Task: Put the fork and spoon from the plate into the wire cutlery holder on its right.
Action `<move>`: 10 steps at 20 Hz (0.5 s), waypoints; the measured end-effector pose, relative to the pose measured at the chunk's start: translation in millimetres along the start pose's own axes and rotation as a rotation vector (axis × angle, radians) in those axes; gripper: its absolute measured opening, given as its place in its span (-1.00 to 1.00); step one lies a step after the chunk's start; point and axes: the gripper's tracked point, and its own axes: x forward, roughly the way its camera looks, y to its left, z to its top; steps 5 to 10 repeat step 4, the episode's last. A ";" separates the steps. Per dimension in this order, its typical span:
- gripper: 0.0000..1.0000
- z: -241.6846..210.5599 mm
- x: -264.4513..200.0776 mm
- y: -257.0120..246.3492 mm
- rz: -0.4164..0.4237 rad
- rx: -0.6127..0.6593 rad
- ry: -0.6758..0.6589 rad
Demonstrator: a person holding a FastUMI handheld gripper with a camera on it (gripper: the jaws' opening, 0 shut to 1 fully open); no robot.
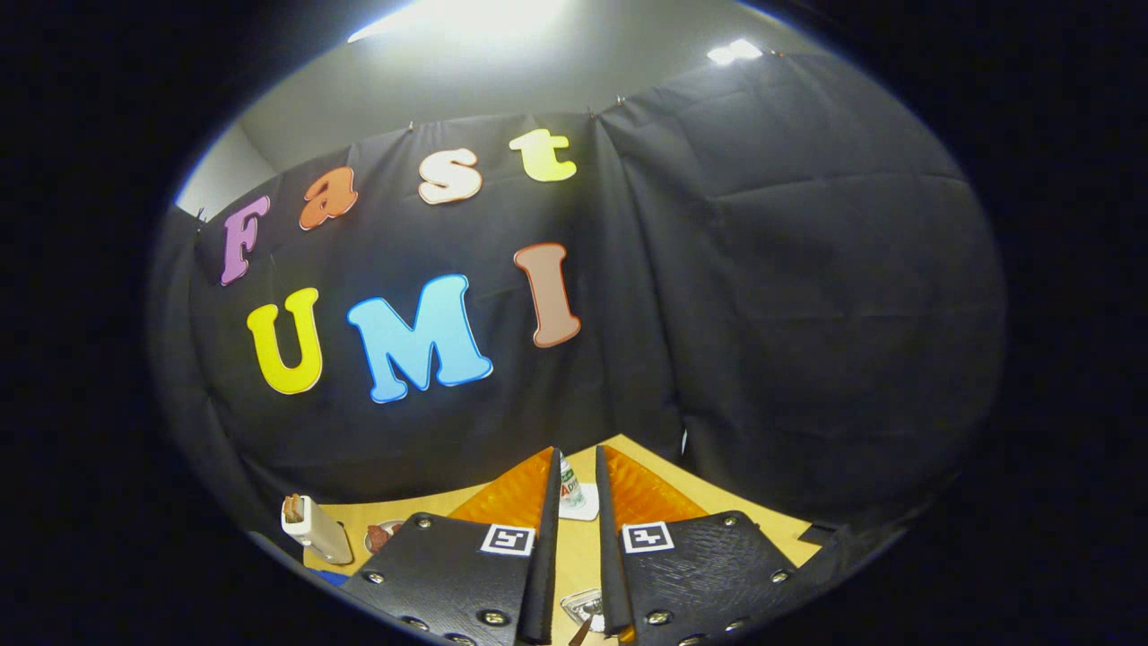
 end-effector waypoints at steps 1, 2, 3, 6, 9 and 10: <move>-0.57 8.9 -0.8 0.8 -0.001 -0.014 -0.029; -0.57 16.7 -3.5 0.6 -0.005 -0.029 -0.059; -0.57 21.5 -6.9 -1.3 -0.010 -0.034 -0.077; -0.57 26.5 -9.4 -3.7 -0.019 -0.033 -0.095; -0.57 26.5 -9.4 -3.7 -0.019 -0.033 -0.095; -0.57 26.5 -9.4 -3.7 -0.019 -0.033 -0.095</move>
